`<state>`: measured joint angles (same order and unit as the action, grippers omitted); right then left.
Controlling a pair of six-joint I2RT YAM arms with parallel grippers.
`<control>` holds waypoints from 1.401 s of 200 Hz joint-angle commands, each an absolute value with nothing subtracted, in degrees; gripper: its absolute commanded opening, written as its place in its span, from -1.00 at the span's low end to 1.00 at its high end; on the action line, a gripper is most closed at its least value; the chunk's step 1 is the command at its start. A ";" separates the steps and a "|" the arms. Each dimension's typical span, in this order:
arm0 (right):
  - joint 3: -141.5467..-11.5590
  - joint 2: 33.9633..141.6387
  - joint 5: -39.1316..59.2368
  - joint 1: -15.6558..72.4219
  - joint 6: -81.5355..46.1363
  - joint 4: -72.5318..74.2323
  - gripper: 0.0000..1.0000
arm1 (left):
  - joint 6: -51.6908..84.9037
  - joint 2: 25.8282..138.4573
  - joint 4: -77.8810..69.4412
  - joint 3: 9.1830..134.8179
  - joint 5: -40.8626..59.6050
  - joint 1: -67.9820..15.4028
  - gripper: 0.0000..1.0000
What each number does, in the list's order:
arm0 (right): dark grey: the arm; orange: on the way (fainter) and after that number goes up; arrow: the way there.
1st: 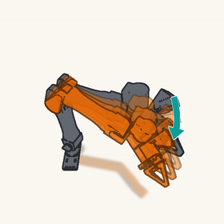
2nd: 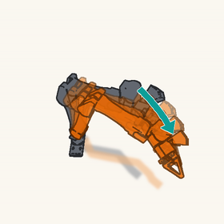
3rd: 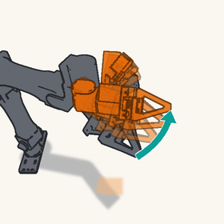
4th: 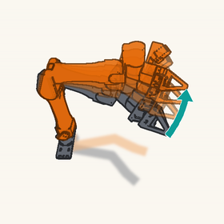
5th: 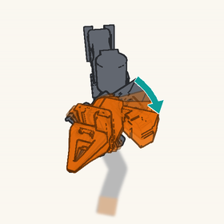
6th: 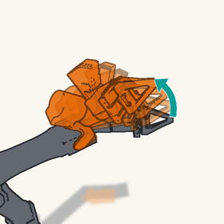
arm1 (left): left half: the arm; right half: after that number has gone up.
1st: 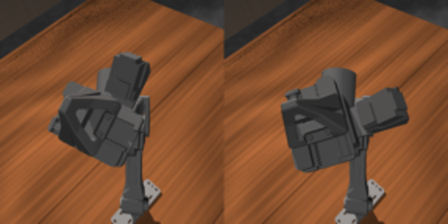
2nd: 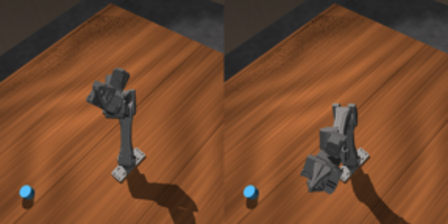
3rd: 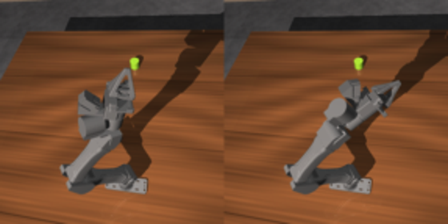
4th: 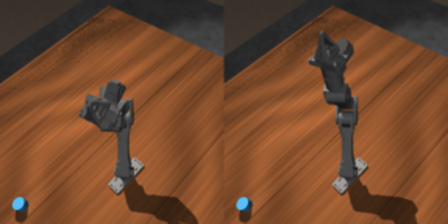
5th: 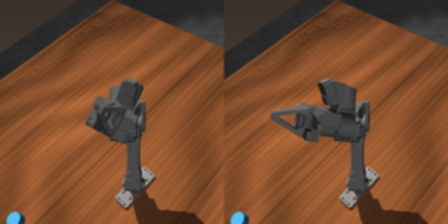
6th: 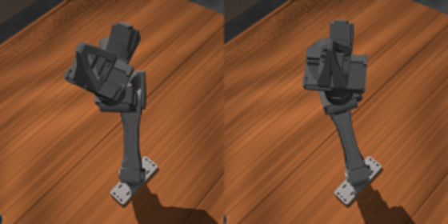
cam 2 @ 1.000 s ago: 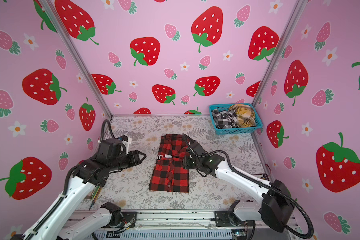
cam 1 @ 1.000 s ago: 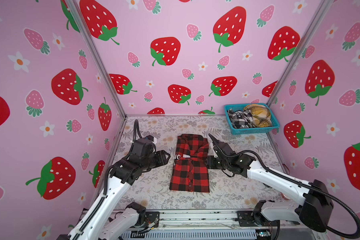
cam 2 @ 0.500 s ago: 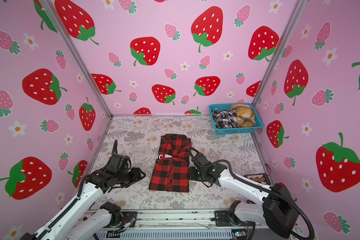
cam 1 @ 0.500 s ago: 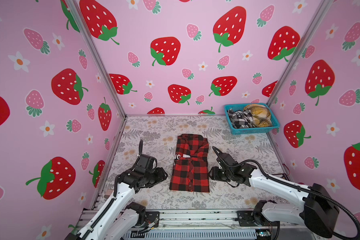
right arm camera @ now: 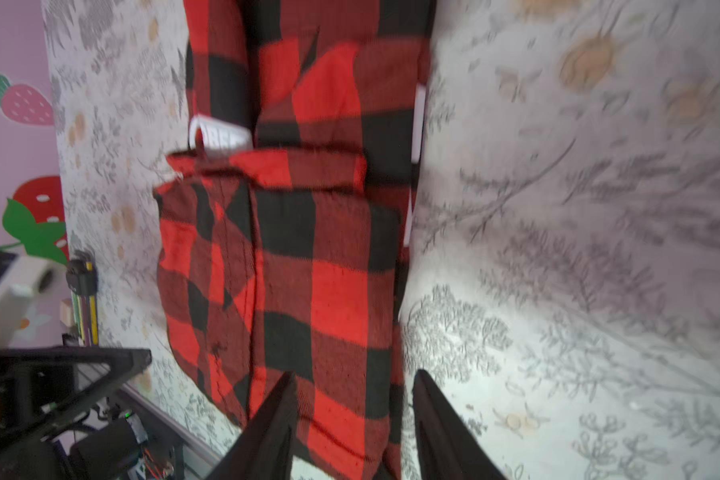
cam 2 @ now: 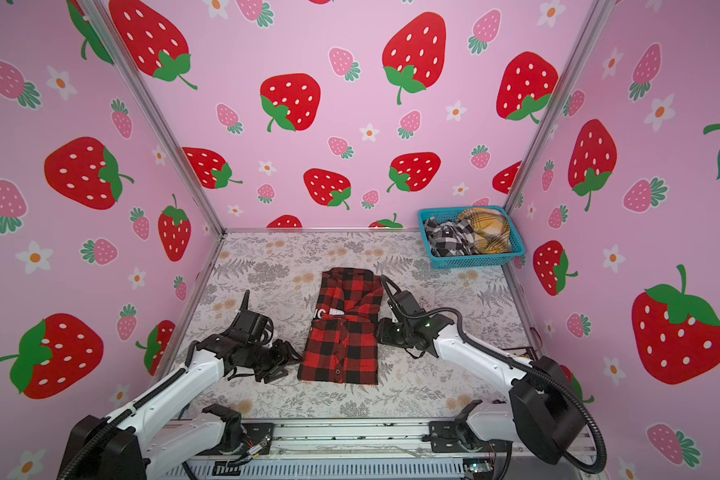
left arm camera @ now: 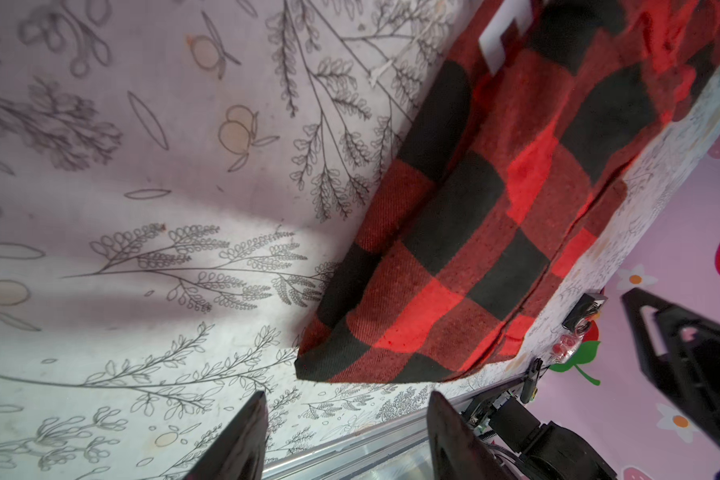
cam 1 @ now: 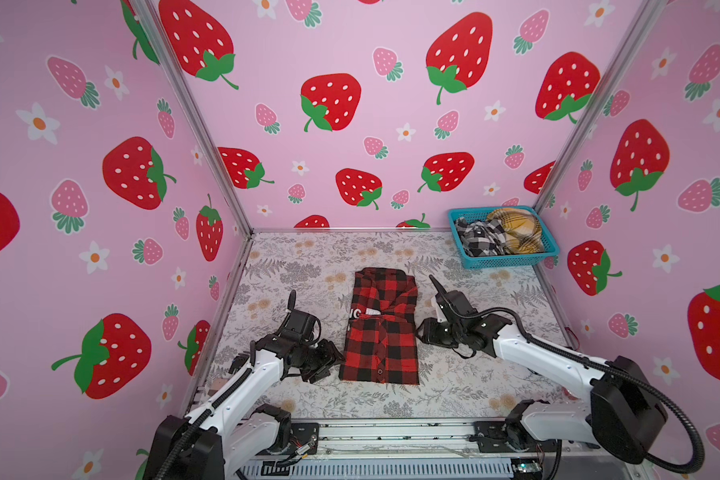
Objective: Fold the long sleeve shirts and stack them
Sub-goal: 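Open both grippers and draw the left arm back while the right reaches toward the basket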
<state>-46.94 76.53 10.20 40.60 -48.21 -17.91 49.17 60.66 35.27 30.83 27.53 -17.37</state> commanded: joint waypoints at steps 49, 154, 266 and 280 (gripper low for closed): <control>-73.54 99.89 14.30 29.42 -33.46 -20.68 -0.21 | 47.29 61.11 37.42 34.09 27.43 -16.45 0.19; -88.06 119.56 15.72 27.99 -29.74 -21.49 -0.49 | 45.67 67.22 36.87 33.05 27.75 -15.19 0.08; -96.74 129.39 15.49 29.62 -36.67 -21.56 -0.87 | 45.16 70.40 36.31 31.69 28.72 -15.12 -0.02; -97.34 130.21 14.86 29.62 -37.16 -21.69 -0.86 | 45.21 70.10 36.39 31.56 28.96 -15.12 -0.02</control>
